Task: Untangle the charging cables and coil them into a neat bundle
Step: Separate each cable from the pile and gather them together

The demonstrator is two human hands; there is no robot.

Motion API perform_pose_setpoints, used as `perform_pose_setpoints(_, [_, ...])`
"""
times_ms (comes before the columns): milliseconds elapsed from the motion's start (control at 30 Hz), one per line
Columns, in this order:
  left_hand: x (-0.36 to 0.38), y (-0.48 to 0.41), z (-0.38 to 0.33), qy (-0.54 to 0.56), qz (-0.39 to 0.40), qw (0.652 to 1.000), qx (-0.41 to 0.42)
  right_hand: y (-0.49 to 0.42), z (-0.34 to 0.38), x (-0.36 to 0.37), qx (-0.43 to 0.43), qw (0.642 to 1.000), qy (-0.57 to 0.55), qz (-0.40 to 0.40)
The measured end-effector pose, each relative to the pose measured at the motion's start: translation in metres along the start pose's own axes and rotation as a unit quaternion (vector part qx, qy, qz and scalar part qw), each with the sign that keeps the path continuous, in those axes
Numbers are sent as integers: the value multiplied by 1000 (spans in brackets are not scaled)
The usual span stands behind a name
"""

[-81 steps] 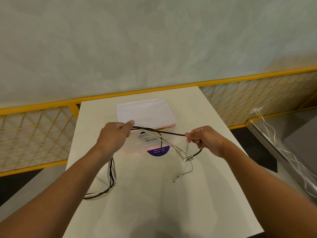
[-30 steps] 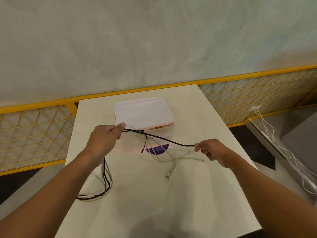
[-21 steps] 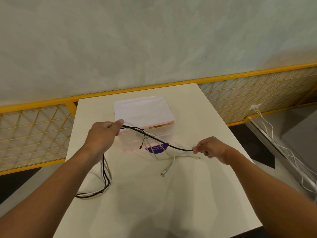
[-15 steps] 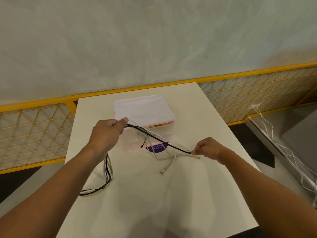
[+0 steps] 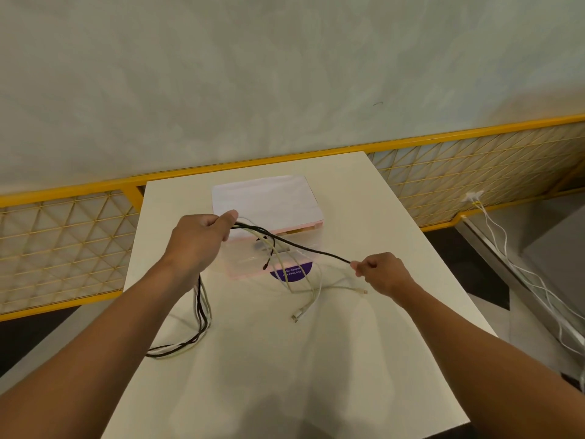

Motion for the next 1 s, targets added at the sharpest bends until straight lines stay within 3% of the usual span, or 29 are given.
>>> perform_pose_setpoints(200, [1,1,3,4,19,1000,-12,4,-1,-4,-48,998,-19,-33])
perform_pose_setpoints(333, [5,3,1,-11,23,1000,-8,5,-3,-6,-50,996,54,-58])
perform_pose_setpoints(467, [10,6,0,-26,27,999,4,3,-4,-6,-19,993,98,-66])
perform_pose_setpoints(633, [16,10,-1,-23,36,999,7,-3,-5,-4,62,994,75,-53])
perform_pose_setpoints(800, [16,11,1,-18,38,999,3,-6,-2,-8,79,993,59,-60])
perform_pose_setpoints(900, [14,8,2,-14,47,999,-5,-5,-4,-3,65,997,25,-26])
perform_pose_setpoints(1000, [9,4,4,-7,61,998,-11,6,-9,4,61,994,-53,79])
Point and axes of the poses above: each hand's wrist, its own y-axis away from the middle knuckle, its own x-axis out of the palm, z = x × y, the point moved 4 cm from there along -y, towards the middle knuckle, and after that the axes turned 7 degrees about -x, right-handed, at the moved point
